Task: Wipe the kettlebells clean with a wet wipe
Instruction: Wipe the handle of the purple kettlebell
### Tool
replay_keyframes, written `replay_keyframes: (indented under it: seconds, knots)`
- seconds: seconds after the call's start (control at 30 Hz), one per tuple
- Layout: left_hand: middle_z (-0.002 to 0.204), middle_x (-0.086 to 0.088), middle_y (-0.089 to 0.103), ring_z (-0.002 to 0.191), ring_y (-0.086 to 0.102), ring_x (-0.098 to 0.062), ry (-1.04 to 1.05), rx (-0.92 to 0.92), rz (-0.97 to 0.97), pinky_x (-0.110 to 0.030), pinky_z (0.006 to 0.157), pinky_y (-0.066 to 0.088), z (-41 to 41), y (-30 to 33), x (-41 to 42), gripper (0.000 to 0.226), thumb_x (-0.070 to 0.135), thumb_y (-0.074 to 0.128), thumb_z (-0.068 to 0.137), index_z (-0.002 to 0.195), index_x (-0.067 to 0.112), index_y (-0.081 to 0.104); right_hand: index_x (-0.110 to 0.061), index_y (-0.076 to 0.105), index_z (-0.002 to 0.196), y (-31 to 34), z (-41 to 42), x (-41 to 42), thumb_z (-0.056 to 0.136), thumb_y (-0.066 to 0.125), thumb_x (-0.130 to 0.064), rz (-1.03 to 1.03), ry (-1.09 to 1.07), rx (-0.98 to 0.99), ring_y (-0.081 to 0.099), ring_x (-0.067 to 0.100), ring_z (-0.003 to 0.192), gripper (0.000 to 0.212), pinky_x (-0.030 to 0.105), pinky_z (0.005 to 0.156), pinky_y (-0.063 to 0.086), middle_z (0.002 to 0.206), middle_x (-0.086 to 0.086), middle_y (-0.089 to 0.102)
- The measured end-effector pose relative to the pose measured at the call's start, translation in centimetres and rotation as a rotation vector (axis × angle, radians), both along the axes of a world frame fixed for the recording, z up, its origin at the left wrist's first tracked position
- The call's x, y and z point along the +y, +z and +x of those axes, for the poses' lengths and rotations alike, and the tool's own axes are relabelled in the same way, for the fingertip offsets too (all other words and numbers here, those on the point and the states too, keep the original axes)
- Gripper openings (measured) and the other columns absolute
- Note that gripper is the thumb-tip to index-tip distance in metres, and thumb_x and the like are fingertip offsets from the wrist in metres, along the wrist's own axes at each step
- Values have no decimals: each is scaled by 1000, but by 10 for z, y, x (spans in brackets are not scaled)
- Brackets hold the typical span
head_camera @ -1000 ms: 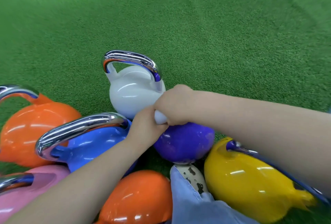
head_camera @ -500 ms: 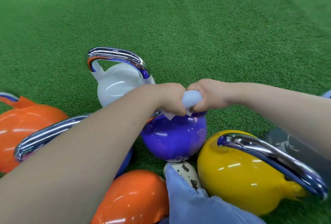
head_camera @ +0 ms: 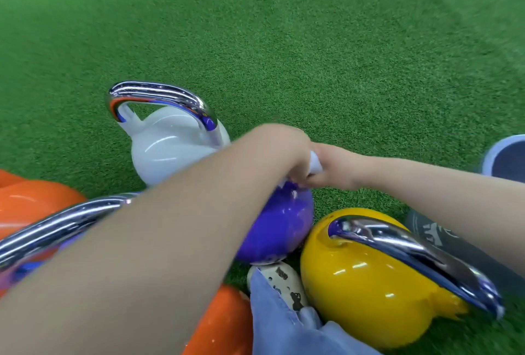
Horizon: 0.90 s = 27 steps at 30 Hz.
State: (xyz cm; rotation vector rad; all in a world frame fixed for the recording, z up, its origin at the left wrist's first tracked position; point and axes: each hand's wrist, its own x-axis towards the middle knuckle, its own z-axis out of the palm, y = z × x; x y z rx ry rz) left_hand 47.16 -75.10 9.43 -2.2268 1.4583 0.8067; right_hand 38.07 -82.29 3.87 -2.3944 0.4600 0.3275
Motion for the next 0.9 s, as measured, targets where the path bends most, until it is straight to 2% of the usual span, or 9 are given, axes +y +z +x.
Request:
replay_keyframes:
  seconds: [0.1,0.17,0.23,0.33,0.47,0.6,0.73,0.83,0.9]
  knots:
    - [98,3,58,98,55,-20,-124,-127,9,-32,80,43,-22,-8,-15,30,37,53,88,114,21,59,-17,36,135,-9,-19,-5,66,81,-25,-43,42,68,51,20,114,83,34,97,42,126,4,54]
    - [112,4,61,95,53,-19,-206,-176,104,-33,76,42,-28,-12,-19,37,41,48,91,121,21,55,-18,23,144,-1,-30,-11,66,83,-23,33,61,156,35,16,130,99,26,108,28,142,3,38]
    - [124,2,57,108,53,-20,-219,-193,44,-35,87,43,-29,-16,-21,36,36,44,94,125,20,52,-18,14,147,14,-38,-16,68,81,-26,-2,129,238,23,13,136,104,19,107,17,149,0,25]
    - [124,-2,56,117,52,-23,-230,-208,-162,-34,99,38,-30,-7,-6,33,25,41,95,125,14,48,-19,13,148,31,-39,-14,78,72,-16,96,45,76,26,3,135,92,9,106,18,150,-6,25]
    - [116,-2,60,109,58,-25,-78,-252,-345,-30,73,38,-14,0,32,34,30,54,89,119,14,48,-14,20,146,42,-24,5,95,43,0,373,-104,-126,38,-3,121,58,-1,95,29,132,-11,40]
    - [113,-2,61,104,59,-25,60,-256,-510,-29,67,30,-5,-6,67,43,36,58,84,120,18,42,-10,52,124,41,1,21,96,40,-6,150,36,-278,52,11,110,31,22,99,35,118,-1,59]
    - [110,0,60,104,58,-24,182,-244,-645,-31,76,37,-3,-10,101,44,50,55,82,112,22,42,-12,56,93,46,28,41,101,31,-30,-146,169,-159,54,24,94,32,34,84,41,94,6,60]
    - [106,3,62,103,57,-19,377,-4,-840,-33,84,42,0,-21,129,47,49,65,76,112,23,49,-18,56,89,57,47,54,99,22,-46,-258,258,9,54,25,93,44,30,74,37,92,6,59]
    - [101,10,62,97,56,-3,542,250,-991,-17,84,41,6,-27,139,43,44,72,72,107,28,53,-16,59,105,61,56,61,99,20,-48,-317,332,54,55,26,97,50,29,71,35,101,8,61]
